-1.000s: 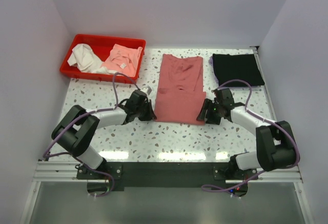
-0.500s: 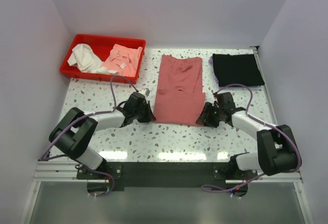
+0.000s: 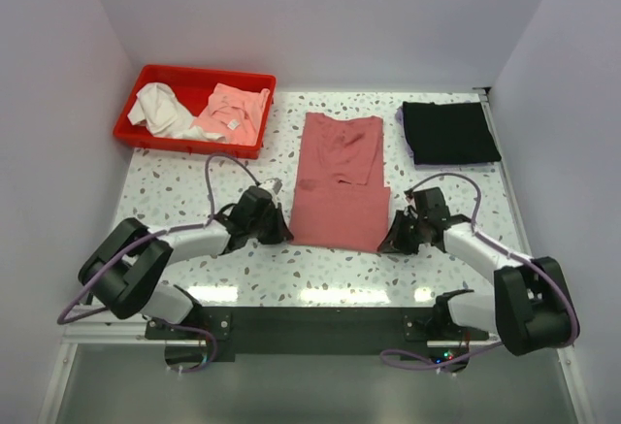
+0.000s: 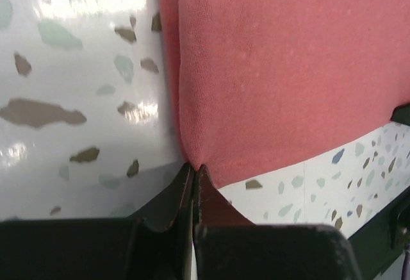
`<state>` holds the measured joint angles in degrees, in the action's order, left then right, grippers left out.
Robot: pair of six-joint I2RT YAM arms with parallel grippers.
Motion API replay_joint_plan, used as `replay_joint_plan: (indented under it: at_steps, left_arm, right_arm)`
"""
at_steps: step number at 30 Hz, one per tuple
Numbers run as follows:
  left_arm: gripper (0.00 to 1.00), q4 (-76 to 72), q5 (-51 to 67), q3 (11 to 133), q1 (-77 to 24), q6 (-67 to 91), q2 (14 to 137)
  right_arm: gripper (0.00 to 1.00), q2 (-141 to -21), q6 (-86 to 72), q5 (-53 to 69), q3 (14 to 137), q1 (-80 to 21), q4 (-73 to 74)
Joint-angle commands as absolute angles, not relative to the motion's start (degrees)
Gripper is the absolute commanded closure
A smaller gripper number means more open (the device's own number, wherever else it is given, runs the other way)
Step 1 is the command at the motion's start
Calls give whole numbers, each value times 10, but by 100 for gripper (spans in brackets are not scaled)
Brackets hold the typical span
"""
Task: Fold and stack the t-shirts
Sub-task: Fold the tshirt
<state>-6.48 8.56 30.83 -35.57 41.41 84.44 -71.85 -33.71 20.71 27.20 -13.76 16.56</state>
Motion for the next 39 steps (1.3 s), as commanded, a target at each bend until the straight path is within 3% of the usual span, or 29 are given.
replay_joint_plan:
  at_steps: [1,8,14,28,39]
  left_arm:
    - [100,27,69,282,-374,414,793]
    - [100,125,83,282,-402,419,637]
    - [100,178,51,330,-402,425,539]
    - [100,250,-126,503,-396,410,566]
    - [100,228,-146,585,-331,374,628]
  right_arm:
    - [92,-656,-308,204,272,-139,279]
    - [92,-535,-278,253,339,-139,427]
    - [91,-523,-258,288,440,-139,470]
    - [91,-648,-257,388,590,-138,414]
    - [91,-705,-294,423,613,-134,343]
